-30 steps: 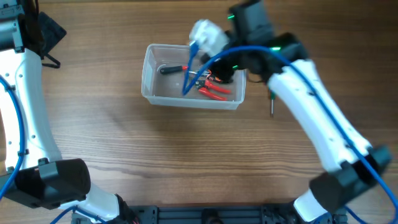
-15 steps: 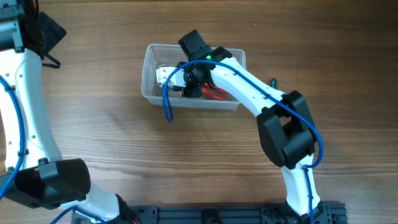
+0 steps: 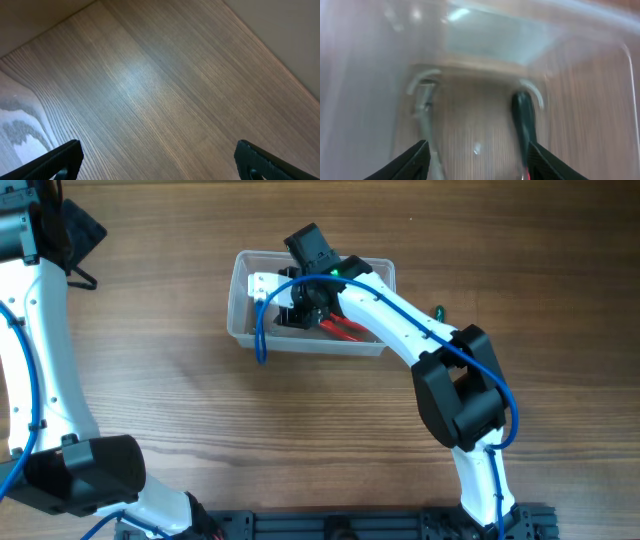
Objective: Pack container
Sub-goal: 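Lower the wrench into the container and open the right gripper, then move the right gripper to the green-handled screwdriver and grasp it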
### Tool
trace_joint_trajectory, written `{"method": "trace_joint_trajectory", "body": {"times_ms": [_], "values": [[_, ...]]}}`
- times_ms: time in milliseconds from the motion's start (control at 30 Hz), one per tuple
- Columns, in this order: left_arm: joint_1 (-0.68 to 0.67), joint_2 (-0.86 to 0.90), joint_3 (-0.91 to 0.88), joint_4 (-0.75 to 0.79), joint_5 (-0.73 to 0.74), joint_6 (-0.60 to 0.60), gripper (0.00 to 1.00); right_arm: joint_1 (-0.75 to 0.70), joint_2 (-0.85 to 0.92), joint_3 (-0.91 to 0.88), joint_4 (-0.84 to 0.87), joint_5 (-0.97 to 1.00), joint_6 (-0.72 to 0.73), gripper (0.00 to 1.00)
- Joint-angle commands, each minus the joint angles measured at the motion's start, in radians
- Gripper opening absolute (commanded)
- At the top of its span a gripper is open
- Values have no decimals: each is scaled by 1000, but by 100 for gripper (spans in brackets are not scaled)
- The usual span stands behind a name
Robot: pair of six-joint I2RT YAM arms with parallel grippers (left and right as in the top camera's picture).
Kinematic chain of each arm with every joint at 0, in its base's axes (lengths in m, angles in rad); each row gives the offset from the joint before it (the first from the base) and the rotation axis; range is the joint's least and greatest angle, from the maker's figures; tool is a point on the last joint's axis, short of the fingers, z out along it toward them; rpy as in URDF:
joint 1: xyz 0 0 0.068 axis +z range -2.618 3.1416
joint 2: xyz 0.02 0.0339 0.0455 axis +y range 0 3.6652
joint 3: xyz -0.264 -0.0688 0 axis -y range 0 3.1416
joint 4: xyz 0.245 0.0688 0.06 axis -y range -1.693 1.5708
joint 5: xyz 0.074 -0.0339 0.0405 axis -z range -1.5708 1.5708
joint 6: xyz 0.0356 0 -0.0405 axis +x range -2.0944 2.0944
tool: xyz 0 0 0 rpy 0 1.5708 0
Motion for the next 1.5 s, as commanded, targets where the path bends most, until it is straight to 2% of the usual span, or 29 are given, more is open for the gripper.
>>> {"method": "trace_joint_trajectory", "body": {"times_ms": [0,100,200,333,467,633,767,900,1167,1467], "values": [[5,-4,9,0,2,5,100,-15,-136,50,-49,261,322,57],[5,-4,9,0,2,4,100,-46,-266,68,-112,402,485,58],[5,-4,9,0,2,5,100,-115,-417,68,-162,486,591,65],[5,-4,9,0,2,5,100,-272,-545,68,-230,491,784,70],[5,-4,9,0,2,5,100,-456,-558,63,-367,463,954,70],[5,-4,9,0,2,5,100,-628,-484,-15,-470,356,1068,67],[5,-4,9,0,2,4,100,-678,-397,-76,-477,221,1070,57],[5,-4,9,0,2,5,100,-667,-302,-103,-476,198,1067,45],[5,-4,9,0,2,5,100,-600,-130,-112,-477,203,1009,43],[5,-4,9,0,2,5,100,-588,-71,-128,-427,207,1007,38]]}}
